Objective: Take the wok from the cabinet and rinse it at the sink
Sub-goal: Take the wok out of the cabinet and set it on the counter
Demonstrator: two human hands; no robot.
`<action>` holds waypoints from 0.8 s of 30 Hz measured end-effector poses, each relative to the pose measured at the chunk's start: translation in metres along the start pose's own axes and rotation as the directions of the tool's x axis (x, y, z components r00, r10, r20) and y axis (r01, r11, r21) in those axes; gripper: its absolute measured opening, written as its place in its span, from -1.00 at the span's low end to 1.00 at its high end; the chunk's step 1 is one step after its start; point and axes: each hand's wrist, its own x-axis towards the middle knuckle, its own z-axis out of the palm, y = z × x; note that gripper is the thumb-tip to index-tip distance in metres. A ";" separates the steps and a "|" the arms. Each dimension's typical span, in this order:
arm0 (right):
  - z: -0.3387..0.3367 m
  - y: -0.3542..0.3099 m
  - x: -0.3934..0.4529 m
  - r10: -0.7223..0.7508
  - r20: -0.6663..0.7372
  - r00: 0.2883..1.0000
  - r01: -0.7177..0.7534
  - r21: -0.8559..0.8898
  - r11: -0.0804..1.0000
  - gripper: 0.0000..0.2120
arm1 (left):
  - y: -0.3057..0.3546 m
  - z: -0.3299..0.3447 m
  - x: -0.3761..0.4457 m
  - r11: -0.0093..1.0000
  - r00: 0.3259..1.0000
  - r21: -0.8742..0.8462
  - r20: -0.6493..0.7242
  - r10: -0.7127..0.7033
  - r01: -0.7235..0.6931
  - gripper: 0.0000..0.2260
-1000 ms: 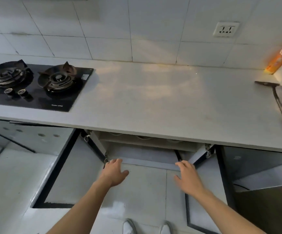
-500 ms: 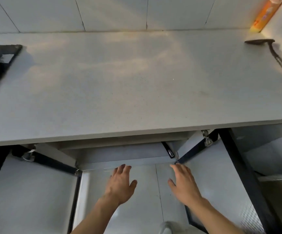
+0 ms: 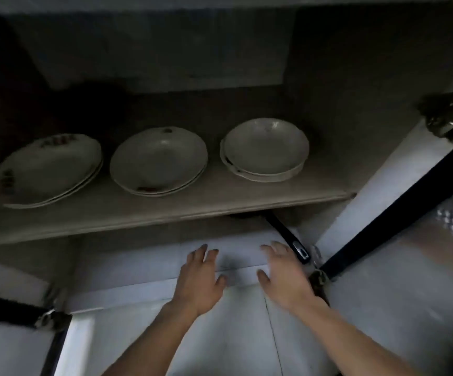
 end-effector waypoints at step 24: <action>0.068 0.106 0.089 0.068 -0.096 0.993 -0.080 -0.133 0.988 -0.29 | -0.038 0.083 0.062 0.990 0.975 0.071 -0.178 0.130 -0.119 -0.47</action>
